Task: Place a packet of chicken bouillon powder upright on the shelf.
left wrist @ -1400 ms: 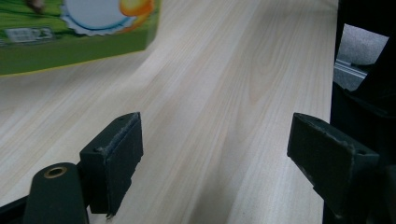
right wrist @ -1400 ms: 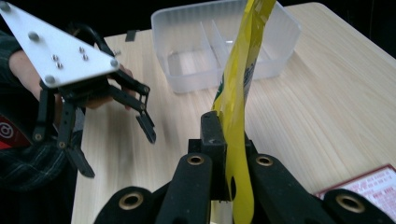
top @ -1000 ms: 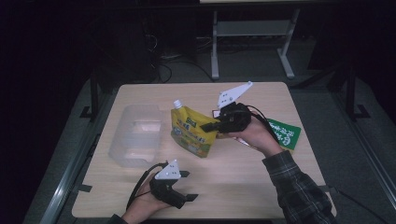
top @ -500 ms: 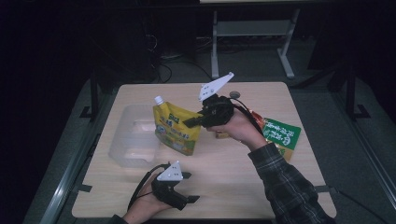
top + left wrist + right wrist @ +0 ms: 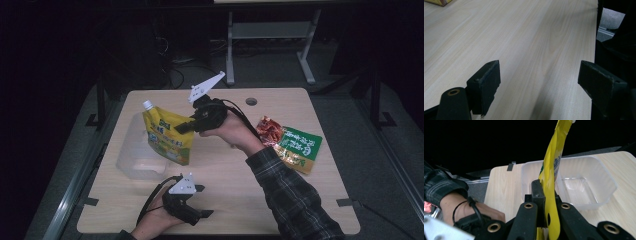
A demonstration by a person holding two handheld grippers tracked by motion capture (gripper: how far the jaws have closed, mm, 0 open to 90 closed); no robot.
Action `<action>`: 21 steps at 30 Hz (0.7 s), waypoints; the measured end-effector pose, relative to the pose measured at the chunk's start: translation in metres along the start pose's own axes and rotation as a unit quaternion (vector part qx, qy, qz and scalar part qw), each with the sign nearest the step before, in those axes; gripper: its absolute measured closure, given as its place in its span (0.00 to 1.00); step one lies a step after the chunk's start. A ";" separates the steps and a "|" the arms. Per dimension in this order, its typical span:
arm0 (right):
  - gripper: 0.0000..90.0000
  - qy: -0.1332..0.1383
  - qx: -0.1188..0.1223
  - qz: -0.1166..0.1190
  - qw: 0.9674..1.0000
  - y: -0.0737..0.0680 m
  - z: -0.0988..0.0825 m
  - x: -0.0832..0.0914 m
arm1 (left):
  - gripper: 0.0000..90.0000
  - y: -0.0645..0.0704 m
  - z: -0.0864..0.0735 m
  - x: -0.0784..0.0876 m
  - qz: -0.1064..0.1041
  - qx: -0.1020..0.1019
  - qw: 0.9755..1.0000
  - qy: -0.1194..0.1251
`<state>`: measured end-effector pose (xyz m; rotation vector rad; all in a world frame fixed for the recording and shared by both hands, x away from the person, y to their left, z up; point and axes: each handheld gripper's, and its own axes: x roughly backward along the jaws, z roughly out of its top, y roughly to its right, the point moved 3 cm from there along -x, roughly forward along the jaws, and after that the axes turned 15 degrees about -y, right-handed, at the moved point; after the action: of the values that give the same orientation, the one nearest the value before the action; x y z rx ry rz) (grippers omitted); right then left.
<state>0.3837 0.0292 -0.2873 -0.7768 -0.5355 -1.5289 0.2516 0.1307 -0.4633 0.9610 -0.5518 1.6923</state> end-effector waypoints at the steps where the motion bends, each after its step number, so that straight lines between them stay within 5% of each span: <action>1: 1.00 0.000 -0.003 0.003 1.000 0.000 0.003 -0.003 | 0.20 0.000 0.000 0.000 -0.001 0.001 1.000 0.001; 21: 1.00 -0.012 0.007 0.026 1.000 -0.005 0.046 -0.047 | 0.20 -0.001 -0.001 0.002 -0.001 0.016 1.000 0.001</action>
<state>0.3862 0.0945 -0.2910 -0.7922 -0.5400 -1.4684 0.2519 0.1334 -0.4622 0.9823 -0.5239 1.7045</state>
